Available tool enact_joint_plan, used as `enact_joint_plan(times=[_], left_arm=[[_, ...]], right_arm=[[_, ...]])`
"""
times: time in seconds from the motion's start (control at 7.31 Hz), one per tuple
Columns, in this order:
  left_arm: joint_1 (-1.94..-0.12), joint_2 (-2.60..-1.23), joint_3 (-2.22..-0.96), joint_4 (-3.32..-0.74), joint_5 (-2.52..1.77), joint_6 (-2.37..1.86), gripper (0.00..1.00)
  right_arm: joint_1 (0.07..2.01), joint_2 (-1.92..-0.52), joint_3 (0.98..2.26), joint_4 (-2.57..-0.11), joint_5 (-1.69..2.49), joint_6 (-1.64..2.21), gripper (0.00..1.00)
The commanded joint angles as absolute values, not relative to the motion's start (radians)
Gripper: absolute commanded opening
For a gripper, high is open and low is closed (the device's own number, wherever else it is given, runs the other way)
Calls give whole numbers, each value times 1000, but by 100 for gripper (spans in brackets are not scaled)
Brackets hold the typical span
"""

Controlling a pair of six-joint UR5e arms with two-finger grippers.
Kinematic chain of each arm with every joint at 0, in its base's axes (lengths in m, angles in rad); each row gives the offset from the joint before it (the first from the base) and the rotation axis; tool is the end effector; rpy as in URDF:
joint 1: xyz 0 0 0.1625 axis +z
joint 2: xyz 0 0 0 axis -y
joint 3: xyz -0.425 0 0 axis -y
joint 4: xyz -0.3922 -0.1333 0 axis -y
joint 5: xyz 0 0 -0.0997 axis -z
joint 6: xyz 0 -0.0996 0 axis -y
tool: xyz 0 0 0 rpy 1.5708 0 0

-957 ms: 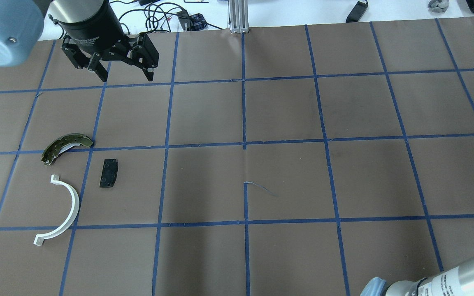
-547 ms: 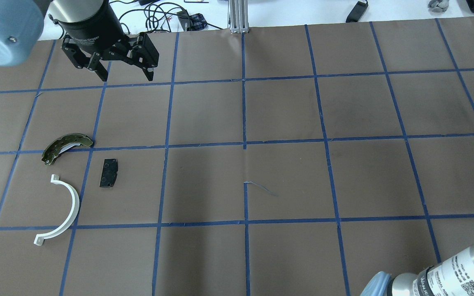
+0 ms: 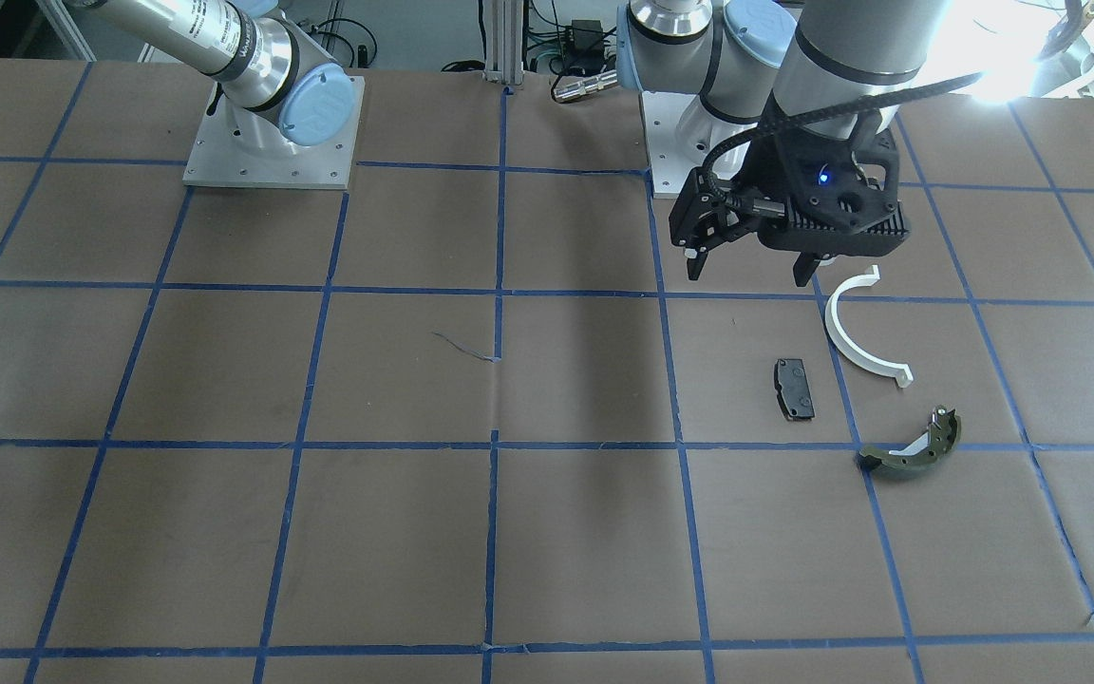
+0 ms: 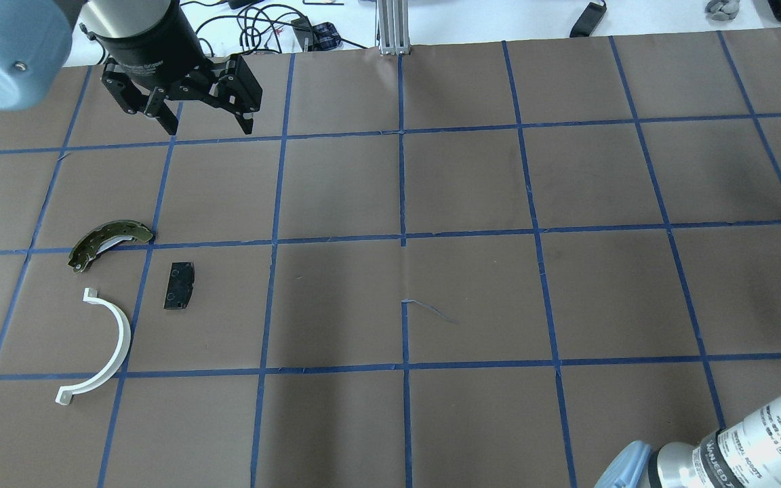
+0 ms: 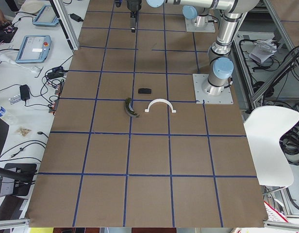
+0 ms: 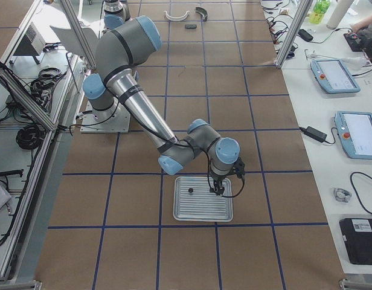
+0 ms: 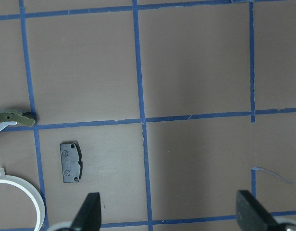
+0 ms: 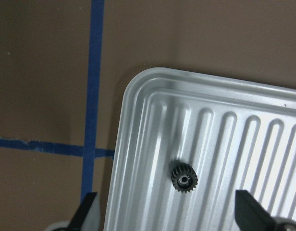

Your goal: Place bearing gear from tray to pile

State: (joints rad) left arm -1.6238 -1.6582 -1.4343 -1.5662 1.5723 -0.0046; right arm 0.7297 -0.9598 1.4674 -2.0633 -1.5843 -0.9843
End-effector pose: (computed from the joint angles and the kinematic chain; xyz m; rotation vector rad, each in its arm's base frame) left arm -0.1612 -0.5259 0.5110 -0.0759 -3.1395 0.0844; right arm -0.4224 -0.5548 0.2189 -0.2246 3.1297 0.0312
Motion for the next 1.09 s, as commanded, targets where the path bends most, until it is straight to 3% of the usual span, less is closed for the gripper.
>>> enact_joint_plan(times=[0.0, 0.41, 0.96], left_arm=[[-1623, -1658, -1434, -1565, 1572, -5, 100], [-1623, -1658, -1434, -1565, 1571, -5, 100], [-1623, -1658, -1434, -1565, 1571, -5, 100]], right_arm=[[712, -925, 1462, -2083, -1574, -1055, 100], [684, -900, 1454, -2094, -1572, -1072, 74], [684, -902, 1465, -2094, -1572, -1072, 59]])
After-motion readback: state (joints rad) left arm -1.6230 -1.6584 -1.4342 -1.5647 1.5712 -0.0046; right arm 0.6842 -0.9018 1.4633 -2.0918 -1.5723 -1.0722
